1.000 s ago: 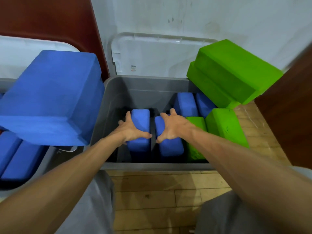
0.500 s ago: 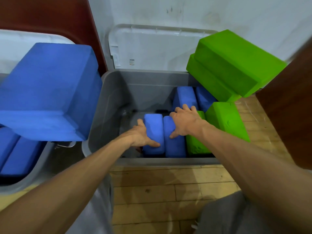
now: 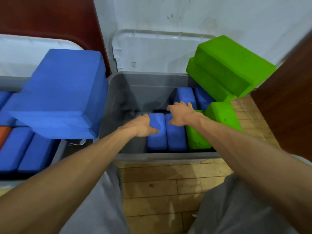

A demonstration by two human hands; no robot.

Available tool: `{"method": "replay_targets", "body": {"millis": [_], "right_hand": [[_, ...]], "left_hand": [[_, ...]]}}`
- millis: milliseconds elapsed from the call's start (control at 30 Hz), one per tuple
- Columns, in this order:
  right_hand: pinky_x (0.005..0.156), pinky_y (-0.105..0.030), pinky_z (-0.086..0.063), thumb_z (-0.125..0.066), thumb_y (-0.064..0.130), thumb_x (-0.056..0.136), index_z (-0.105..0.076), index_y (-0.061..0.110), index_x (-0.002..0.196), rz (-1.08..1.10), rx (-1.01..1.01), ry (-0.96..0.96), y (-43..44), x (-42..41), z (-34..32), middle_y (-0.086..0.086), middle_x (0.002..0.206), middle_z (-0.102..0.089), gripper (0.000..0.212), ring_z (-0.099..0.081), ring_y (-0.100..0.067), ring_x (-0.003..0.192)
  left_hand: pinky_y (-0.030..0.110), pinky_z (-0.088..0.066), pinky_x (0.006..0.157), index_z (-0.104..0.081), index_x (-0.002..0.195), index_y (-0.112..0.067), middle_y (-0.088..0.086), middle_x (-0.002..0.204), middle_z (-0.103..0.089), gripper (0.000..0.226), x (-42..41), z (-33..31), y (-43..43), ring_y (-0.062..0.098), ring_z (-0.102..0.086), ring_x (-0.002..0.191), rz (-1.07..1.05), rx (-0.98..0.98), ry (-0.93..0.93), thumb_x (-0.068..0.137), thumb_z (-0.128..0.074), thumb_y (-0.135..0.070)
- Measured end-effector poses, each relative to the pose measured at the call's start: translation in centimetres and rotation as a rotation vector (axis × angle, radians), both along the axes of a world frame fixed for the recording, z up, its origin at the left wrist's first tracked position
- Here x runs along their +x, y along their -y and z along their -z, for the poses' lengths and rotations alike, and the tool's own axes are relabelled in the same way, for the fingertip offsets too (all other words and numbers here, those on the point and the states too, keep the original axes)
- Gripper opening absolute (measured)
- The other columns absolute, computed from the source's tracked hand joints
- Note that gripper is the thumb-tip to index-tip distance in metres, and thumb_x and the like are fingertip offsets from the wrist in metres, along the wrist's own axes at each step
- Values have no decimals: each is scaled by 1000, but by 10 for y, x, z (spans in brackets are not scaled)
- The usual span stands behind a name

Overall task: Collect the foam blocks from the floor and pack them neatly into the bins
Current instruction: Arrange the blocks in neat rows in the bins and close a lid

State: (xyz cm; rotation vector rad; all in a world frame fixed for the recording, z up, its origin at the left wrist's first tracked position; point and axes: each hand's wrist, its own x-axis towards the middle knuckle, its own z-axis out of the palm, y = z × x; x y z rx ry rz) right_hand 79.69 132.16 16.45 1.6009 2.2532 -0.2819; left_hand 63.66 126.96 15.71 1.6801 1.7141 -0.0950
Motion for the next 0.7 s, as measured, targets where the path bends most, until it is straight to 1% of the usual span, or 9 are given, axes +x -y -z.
{"method": "replay_targets", "body": {"millis": [67,133,200,267,367,433,533,600,700], "right_hand": [[98,-43,-35,-61,27,86,-55,15,125,40,8,-122,-2,-9,-9,-9,124,-55,41,-48,-30,119],[98,-37,-41,-62,26,86,-59,14,123,81,-9,-286,-4,-21,-22,-7,124,-60,39,-53,-28,118],[94,-29,-43,-63,26,87,-62,12,120,80,-29,-416,-5,-35,-38,-5,118,-66,36,-58,-24,113],[90,-25,-43,-64,28,89,-66,13,113,78,-46,-538,-4,-55,-53,-2,109,-70,29,-62,-19,105],[80,-29,-49,-56,38,94,-68,14,100,225,-125,-832,1,-89,-70,-4,97,-71,27,-63,-15,81],[70,-30,-52,-46,46,97,-64,11,107,361,-276,-983,6,-113,-78,-9,99,-69,41,-62,-17,72],[73,-32,-56,-35,65,93,-51,11,132,426,-463,-977,15,-140,-85,-10,110,-65,69,-67,-23,84],[80,-36,-57,-35,74,86,-44,16,140,412,-541,-952,19,-152,-83,-10,118,-62,79,-67,-26,92],[85,-37,-56,-46,72,83,-51,17,134,334,-603,-943,22,-168,-80,-7,120,-61,75,-66,-25,92]], "left_hand": [[36,-48,93,-54,127,-14,6,126,-59,50,-9,-36,-5,24,-58,109,37,84,-18,85,-61,-40],[33,-49,91,-54,129,-14,8,127,-61,40,-20,-74,-7,25,-60,110,76,169,-33,90,-54,-25],[31,-55,78,-61,120,-13,10,111,-68,35,-32,-113,-5,24,-68,89,76,262,8,89,-46,-12],[26,-49,72,-66,110,-17,2,100,-68,32,-51,-145,-2,18,-62,77,30,424,46,87,-45,-9],[27,-42,77,-68,107,-21,0,96,-61,30,-93,-171,-1,20,-58,92,-69,680,14,87,-47,-11],[37,-39,94,-62,120,-20,6,115,-55,34,-128,-168,-1,27,-50,113,-103,733,-192,90,-48,-15],[48,-30,104,-53,127,-16,8,133,-43,36,-168,-144,5,31,-37,124,-102,520,-469,94,-43,-25],[52,-33,104,-51,127,-13,6,133,-41,35,-174,-124,11,30,-34,124,-103,468,-421,96,-40,-26],[56,-27,107,-45,135,-15,3,136,-39,40,-172,-103,16,28,-31,125,-134,579,-399,98,-37,-27]]}}
